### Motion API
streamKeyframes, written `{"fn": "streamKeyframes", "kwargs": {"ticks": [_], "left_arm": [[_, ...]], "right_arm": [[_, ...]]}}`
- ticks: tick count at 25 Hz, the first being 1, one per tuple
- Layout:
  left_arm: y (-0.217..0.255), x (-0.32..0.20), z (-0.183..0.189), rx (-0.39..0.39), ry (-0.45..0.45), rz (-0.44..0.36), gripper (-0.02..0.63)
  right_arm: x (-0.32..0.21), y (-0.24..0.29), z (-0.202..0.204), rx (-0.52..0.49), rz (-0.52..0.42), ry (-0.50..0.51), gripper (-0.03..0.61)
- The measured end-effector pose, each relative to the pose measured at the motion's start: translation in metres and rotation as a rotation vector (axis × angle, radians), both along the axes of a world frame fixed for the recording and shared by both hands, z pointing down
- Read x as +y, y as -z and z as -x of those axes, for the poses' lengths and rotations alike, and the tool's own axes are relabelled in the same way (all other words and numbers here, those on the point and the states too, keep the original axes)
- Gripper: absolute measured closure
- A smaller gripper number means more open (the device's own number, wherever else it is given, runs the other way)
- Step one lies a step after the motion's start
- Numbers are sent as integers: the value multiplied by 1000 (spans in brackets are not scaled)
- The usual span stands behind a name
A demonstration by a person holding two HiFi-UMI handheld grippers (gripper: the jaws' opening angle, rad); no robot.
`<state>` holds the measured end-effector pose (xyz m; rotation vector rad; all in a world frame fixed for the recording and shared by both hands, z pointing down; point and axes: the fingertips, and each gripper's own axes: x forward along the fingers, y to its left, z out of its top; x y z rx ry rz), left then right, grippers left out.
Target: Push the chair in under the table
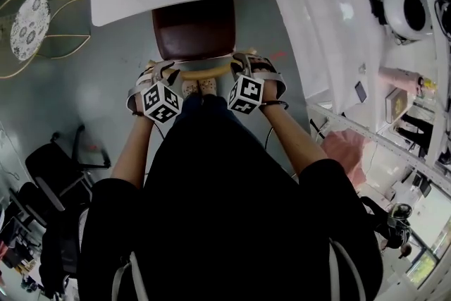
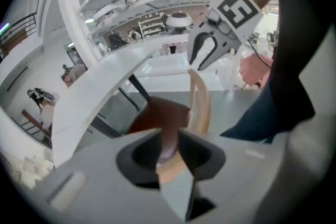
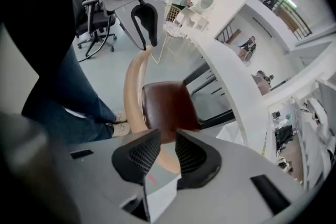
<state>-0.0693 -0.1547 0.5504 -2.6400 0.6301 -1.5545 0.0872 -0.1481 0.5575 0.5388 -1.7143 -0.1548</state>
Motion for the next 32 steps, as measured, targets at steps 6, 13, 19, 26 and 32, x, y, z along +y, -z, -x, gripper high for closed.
{"fn": "streamKeyframes", "kwargs": {"ticks": [6,13,19,26,32], "left_arm": [[61,-21,-15,113,138,-106,604],[150,-53,-20,350,363,-219,606],[239,-73,-18,628,526,-349,606],[327,-78,-14,750,563,-518,606],[365,-78,-11,756,555,-594,606]], "right_arm": [[-34,72,15,-242,-140,-167,549],[-71,178,11,-561,-327,-383,557],[-84,258,3,-797,-466,-477,558],[-84,340,2,-948,-625,-463,558],[-84,373,9,-1035,-665,-447,558]]}}
